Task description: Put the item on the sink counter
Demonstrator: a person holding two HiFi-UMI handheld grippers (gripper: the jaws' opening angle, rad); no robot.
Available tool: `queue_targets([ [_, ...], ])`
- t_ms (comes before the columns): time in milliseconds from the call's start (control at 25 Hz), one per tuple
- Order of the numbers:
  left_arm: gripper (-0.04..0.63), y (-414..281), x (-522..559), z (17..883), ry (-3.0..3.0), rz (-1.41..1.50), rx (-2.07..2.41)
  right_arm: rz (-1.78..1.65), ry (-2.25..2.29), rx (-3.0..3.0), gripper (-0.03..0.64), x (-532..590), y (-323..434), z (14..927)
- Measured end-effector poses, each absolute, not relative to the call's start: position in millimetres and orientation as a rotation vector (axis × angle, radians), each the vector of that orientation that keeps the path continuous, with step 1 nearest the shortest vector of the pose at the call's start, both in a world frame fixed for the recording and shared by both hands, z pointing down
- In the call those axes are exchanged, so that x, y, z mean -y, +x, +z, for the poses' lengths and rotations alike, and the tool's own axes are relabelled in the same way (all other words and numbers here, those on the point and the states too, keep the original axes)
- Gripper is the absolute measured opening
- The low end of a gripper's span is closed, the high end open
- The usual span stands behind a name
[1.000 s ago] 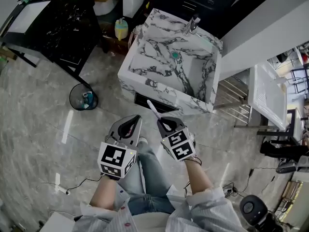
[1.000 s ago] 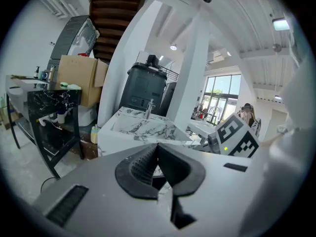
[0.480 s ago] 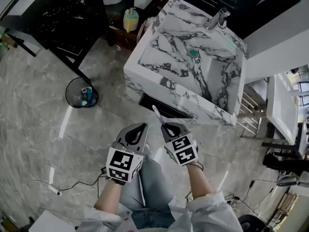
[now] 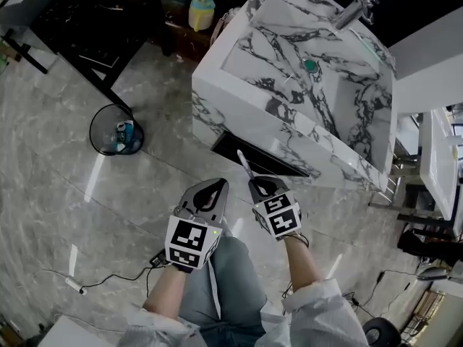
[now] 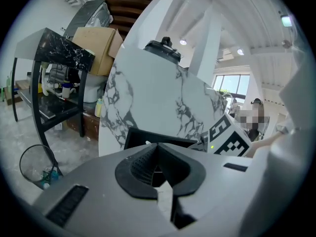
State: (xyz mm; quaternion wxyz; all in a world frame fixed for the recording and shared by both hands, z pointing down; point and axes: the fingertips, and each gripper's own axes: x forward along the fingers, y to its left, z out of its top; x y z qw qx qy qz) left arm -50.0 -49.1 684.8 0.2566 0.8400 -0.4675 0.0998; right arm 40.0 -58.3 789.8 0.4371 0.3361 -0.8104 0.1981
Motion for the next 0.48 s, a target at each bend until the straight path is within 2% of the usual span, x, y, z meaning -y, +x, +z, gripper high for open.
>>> queue_targets([
  [480, 0.017, -49.5, 57.5, 750.9, 2.273, 0.320, 1.243, 0.483, 0.909, 1.940, 0.035, 97.6, 58.9, 867.5],
])
